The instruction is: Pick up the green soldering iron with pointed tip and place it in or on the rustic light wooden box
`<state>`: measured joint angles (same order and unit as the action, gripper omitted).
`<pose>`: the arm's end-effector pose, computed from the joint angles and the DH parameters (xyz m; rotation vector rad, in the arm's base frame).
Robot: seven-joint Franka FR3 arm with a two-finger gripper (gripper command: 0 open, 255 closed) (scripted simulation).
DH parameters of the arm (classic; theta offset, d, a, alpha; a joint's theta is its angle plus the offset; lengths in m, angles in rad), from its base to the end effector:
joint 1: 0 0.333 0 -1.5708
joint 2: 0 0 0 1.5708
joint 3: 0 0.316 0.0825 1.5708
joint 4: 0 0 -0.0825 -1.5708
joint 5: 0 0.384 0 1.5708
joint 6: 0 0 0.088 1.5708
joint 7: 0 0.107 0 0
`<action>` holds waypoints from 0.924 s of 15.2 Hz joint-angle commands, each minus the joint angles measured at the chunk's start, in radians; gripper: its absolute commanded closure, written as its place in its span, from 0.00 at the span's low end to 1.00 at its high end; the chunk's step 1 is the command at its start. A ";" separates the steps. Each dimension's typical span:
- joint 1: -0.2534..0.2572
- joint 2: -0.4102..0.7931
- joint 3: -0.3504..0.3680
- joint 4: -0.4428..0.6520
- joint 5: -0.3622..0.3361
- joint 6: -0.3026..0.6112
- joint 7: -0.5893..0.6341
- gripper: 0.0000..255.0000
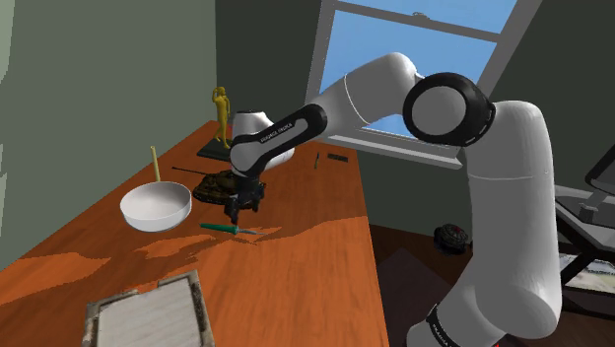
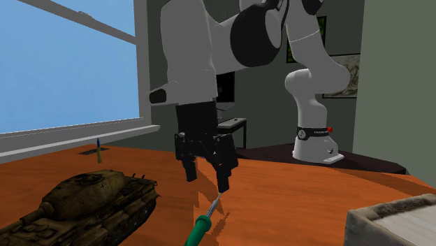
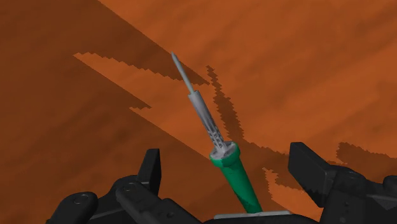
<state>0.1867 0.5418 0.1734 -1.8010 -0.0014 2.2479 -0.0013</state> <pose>0.6058 0.2199 0.2422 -3.0209 -0.5214 0.1559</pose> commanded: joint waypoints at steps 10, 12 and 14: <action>0.026 0.159 -0.003 0.085 -0.012 0.068 0.007 0.00; 0.026 0.159 -0.003 0.085 -0.012 0.068 0.007 0.00; 0.026 0.159 -0.003 0.085 -0.012 0.068 0.007 0.00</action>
<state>0.2130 0.7006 0.1706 -1.7165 -0.0129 2.3155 0.0056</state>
